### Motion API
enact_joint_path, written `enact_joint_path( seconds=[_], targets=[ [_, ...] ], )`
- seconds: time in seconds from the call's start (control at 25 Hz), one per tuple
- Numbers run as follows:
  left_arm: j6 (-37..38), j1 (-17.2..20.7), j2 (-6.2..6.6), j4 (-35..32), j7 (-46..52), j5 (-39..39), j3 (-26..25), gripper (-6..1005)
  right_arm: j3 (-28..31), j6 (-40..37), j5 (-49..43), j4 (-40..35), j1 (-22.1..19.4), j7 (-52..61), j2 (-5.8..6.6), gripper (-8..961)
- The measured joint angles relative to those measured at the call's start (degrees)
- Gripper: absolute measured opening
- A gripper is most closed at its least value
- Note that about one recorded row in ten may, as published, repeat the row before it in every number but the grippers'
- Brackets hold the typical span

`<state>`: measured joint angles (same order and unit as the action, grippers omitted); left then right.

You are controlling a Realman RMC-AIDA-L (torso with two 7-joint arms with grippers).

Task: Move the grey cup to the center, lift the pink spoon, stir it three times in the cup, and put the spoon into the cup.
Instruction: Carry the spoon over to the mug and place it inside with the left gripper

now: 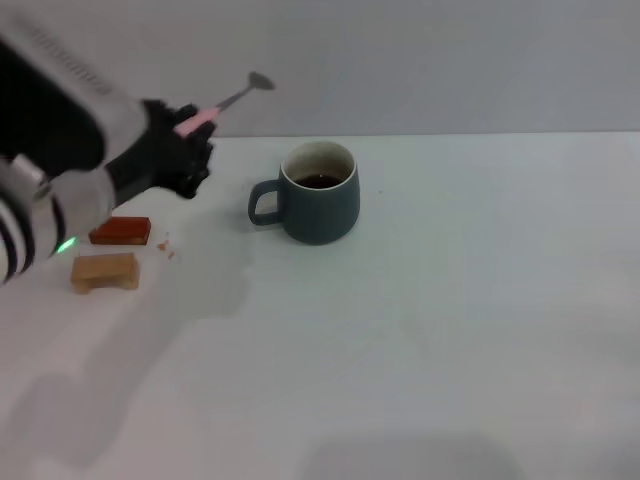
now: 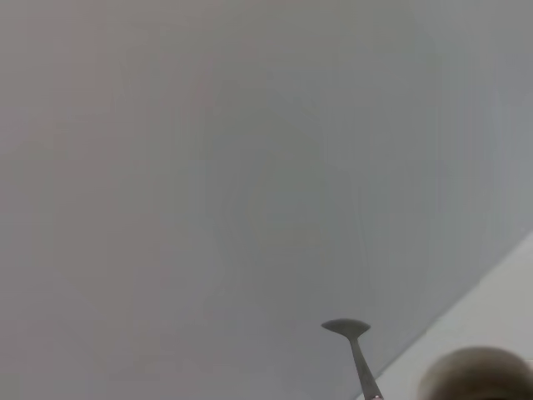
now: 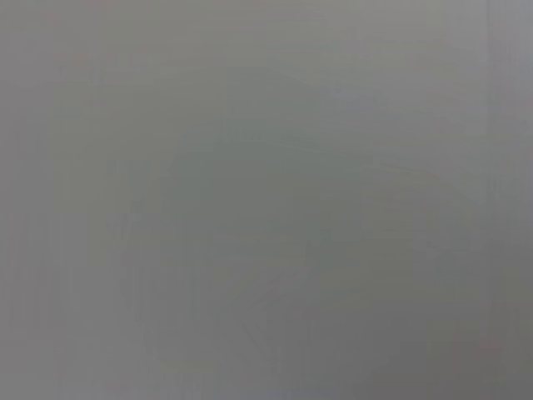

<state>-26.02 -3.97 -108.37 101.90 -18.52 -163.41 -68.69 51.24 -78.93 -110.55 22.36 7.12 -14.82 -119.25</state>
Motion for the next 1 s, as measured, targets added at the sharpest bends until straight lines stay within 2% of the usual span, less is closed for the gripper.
enact_joint_path(
  seconds=[0.04,0.08,0.12,0.28,0.32,0.36,0.56,1.0],
  targets=[
    [-6.42,-1.06,-1.73,3.18,-6.58,3.15,-2.30,167,0.00,0.01,0.08,0.05,-0.03,0.02,-0.01,-1],
    [-6.42,-1.06,-1.73,3.18,-6.58,3.15,-2.30,167,0.00,0.01,0.08,0.05,-0.03,0.02,-0.01,-1],
    [-9.50,-1.49,-2.79,4.52,-10.85,5.14,-3.81,167,0.00,0.01,0.11,0.09,-0.03,0.04,-0.01,-1],
    [-19.96,-3.35,-8.27,7.80,-26.48,11.63,-11.29,167,0.00,0.02,0.23,0.44,-0.09,0.05,-0.03,-1],
    [-22.82,-4.38,-9.18,8.06,-29.27,12.89,-12.97,167,0.00,0.01,0.24,0.60,-0.14,0.05,-0.04,-1],
    [-24.82,-5.59,-9.50,8.03,-30.95,13.85,-14.17,167,0.00,0.01,0.25,0.84,-0.31,0.05,-0.05,-1],
    [-29.56,-11.37,-9.35,4.06,-33.34,15.03,-16.91,167,0.00,-0.29,0.26,1.29,-0.96,0.12,-0.07,-1],
    [-36.04,-17.69,-9.47,-2.49,-38.18,14.44,-18.93,168,0.00,-1.83,0.25,3.17,-3.37,0.21,-0.13,-1]
  ],
)
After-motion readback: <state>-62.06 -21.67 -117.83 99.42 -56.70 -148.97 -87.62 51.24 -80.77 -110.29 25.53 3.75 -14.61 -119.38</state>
